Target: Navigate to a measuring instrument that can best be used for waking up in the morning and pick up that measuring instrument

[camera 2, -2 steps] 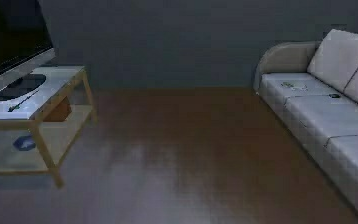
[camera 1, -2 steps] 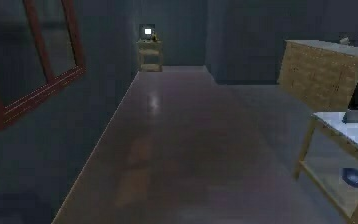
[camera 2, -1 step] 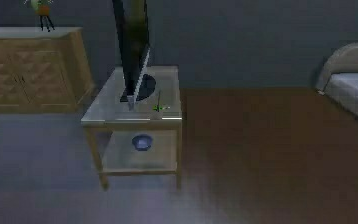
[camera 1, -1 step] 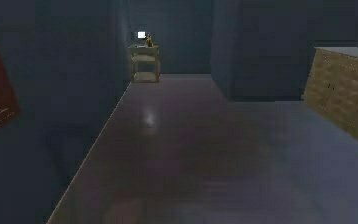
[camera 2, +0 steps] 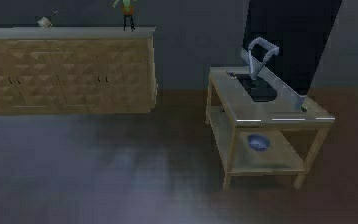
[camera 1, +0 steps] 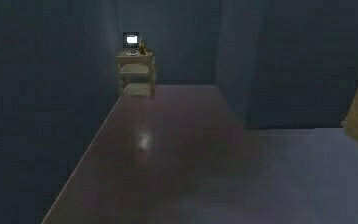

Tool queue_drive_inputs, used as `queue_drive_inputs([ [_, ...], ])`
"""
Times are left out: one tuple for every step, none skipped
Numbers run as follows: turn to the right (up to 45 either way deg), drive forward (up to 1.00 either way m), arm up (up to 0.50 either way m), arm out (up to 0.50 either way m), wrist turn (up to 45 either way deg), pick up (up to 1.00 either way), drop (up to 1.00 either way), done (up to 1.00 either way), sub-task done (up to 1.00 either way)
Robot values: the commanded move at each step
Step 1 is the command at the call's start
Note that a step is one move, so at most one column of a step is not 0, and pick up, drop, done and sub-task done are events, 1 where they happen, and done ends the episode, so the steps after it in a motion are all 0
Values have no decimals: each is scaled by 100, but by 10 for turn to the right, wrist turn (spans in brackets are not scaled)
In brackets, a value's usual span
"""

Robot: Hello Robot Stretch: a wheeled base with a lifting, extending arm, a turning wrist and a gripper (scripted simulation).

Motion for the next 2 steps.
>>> queue_drive_inputs([
  [0,100,0,0,0,0,0,0,0],
  [0,100,0,0,0,0,0,0,0],
])
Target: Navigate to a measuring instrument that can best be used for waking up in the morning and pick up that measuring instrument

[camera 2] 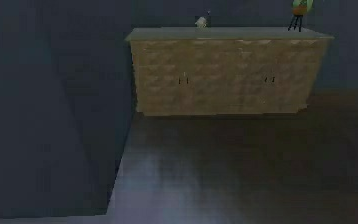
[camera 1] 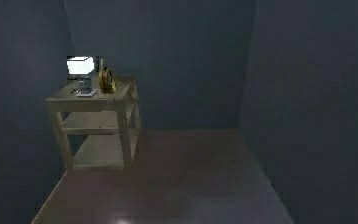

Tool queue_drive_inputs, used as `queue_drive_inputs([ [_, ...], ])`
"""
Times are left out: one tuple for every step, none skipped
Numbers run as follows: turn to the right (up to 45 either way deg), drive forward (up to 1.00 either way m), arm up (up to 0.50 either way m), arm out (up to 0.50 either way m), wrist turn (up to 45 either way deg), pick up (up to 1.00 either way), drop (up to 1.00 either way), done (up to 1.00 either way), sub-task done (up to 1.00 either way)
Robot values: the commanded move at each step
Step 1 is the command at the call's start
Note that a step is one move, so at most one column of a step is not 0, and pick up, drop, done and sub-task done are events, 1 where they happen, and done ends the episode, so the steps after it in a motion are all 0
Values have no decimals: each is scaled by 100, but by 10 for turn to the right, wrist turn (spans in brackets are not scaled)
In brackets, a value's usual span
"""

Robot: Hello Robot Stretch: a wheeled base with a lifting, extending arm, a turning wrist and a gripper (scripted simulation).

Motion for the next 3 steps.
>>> queue_drive_inputs([
  [0,100,0,0,0,0,0,0,0],
  [-240,0,0,0,0,0,0,0,0],
  [0,10,0,0,0,0,0,0,0],
])
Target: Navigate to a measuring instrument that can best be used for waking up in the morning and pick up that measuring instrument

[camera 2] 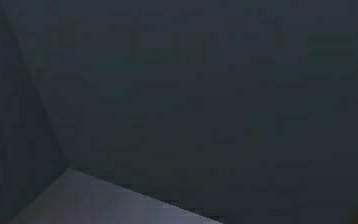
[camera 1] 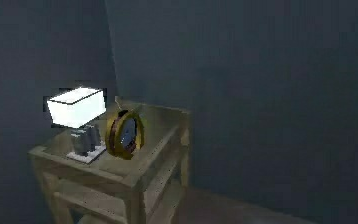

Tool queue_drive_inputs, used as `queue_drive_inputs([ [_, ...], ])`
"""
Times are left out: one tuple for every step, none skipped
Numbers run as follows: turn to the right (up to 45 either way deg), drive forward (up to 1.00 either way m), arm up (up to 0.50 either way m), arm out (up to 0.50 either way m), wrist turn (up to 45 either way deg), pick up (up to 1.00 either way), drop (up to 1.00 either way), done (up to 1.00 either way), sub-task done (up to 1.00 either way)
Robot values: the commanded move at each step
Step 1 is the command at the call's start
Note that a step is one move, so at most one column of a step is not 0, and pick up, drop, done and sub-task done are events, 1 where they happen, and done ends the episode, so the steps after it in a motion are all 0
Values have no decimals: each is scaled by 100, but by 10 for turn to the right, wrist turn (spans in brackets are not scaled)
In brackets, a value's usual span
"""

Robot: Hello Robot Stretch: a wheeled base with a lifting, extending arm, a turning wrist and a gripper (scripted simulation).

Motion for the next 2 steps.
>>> queue_drive_inputs([
  [-450,0,0,0,0,0,0,0,0],
  [-450,0,0,0,0,0,0,0,0],
])
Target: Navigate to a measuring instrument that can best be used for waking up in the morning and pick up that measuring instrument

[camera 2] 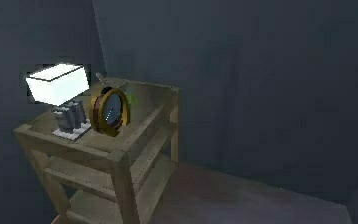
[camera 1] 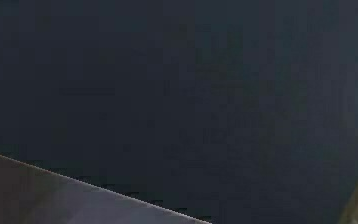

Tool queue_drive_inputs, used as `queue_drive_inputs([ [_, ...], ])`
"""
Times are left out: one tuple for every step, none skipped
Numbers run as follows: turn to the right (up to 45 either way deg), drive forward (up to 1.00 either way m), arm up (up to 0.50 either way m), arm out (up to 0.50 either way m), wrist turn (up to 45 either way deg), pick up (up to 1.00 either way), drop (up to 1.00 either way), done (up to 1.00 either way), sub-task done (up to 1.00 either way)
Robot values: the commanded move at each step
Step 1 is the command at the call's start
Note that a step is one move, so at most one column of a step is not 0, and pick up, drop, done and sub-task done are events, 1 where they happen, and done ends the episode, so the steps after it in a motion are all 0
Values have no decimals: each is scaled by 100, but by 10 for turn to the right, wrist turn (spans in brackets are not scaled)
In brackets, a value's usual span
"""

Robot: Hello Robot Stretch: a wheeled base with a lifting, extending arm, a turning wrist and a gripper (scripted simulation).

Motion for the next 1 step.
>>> queue_drive_inputs([
  [-150,0,0,0,0,0,0,0,0],
])
